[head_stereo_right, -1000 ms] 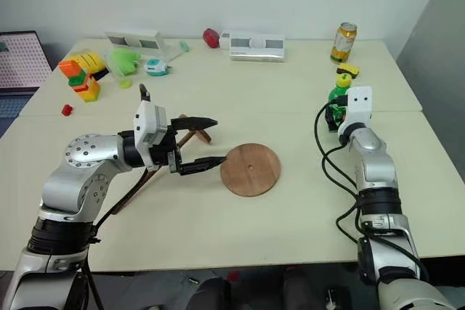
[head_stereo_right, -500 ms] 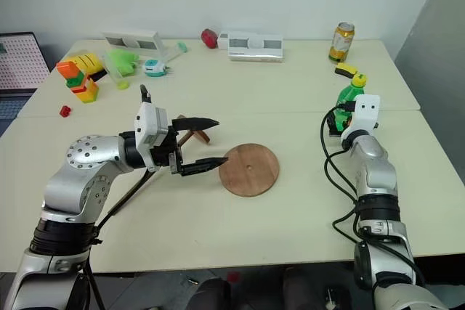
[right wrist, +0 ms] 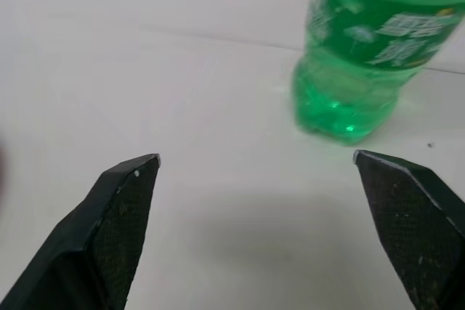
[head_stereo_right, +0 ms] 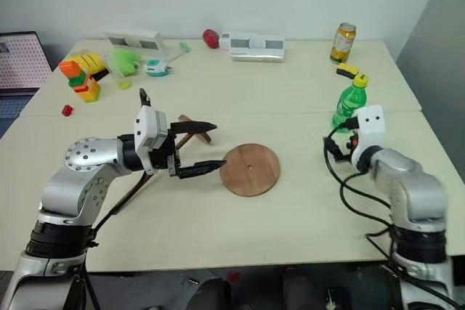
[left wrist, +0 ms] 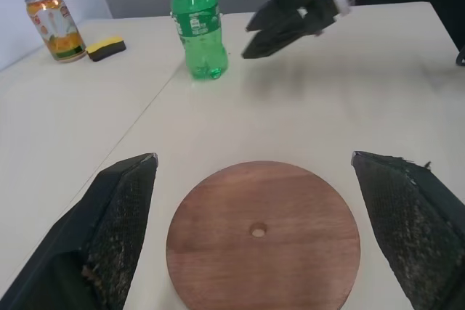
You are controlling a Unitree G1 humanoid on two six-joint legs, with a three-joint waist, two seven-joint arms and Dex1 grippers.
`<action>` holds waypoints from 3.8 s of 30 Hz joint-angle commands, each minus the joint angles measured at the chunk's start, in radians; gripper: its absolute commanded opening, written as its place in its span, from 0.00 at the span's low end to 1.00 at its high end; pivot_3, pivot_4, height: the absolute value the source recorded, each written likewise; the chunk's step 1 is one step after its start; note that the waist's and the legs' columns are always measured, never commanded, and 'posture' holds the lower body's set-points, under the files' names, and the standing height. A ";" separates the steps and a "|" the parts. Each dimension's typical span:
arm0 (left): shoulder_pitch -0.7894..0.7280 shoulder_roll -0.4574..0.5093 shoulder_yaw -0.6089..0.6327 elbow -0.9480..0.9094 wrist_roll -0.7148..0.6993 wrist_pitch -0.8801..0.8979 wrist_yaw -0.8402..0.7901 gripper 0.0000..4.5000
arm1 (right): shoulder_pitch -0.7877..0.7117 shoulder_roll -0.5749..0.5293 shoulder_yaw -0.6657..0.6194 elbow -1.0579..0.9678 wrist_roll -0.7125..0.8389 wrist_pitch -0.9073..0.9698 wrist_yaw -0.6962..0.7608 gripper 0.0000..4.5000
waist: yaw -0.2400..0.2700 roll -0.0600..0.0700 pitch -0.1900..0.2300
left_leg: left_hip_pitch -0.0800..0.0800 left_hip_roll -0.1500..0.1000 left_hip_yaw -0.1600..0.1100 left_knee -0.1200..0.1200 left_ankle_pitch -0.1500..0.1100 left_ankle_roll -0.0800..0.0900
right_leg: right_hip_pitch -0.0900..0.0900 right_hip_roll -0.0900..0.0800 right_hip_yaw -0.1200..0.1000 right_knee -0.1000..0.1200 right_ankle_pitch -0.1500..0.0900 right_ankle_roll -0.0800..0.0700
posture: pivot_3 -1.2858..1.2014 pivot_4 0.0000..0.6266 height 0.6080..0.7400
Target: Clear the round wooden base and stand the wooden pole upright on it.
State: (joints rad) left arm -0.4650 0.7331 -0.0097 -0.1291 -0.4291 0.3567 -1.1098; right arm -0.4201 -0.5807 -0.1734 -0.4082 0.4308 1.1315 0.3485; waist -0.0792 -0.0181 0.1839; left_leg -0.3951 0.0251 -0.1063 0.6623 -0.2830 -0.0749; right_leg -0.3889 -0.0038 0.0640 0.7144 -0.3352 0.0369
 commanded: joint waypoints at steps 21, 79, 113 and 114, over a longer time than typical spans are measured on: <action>-0.682 0.196 -0.710 0.544 0.432 0.615 -0.255 1.00 | -0.119 -0.100 0.242 -0.149 0.281 -0.078 0.369 1.00 | -0.002 -0.001 0.001 | -0.001 0.000 -0.003 0.000 0.000 0.000 | 0.000 0.001 -0.003 0.000 0.000 0.000 | 0.52 0.24 1.00; -0.286 -0.397 -0.028 0.188 0.011 0.025 -0.042 0.06 | 0.062 -0.166 0.173 -0.251 0.246 -0.156 0.321 1.00 | 0.023 -0.001 0.001 | -0.004 -0.013 -0.004 0.005 0.002 -0.003 | 0.002 -0.014 -0.005 0.000 -0.001 0.003 | 0.52 0.24 1.00; -0.185 -0.348 -0.113 0.256 0.064 -0.058 -0.015 0.06 | 0.089 -0.179 0.186 -0.265 0.254 -0.147 0.287 1.00 | 0.023 -0.001 0.000 | -0.001 -0.013 -0.005 0.004 0.001 0.000 | 0.004 -0.014 -0.006 -0.001 -0.001 0.003 | 0.52 0.24 1.00; -0.184 -0.352 -0.114 0.274 0.071 -0.059 -0.006 0.06 | 0.090 -0.181 0.189 -0.266 0.250 -0.148 0.287 1.00 | 0.023 -0.001 0.000 | -0.001 -0.013 -0.005 0.004 0.001 0.000 | 0.004 -0.014 -0.006 -0.001 -0.001 0.003 | 0.52 0.24 1.00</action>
State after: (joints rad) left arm -0.6770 0.3701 -0.0849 0.0964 -0.4053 0.2898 -1.1231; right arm -0.3308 -0.7569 0.0233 -0.6360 0.6822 0.9898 0.6398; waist -0.0565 -0.0195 0.1838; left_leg -0.3961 0.0122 -0.1114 0.6667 -0.2819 -0.0752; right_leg -0.3841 -0.0181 0.0578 0.7137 -0.3365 0.0398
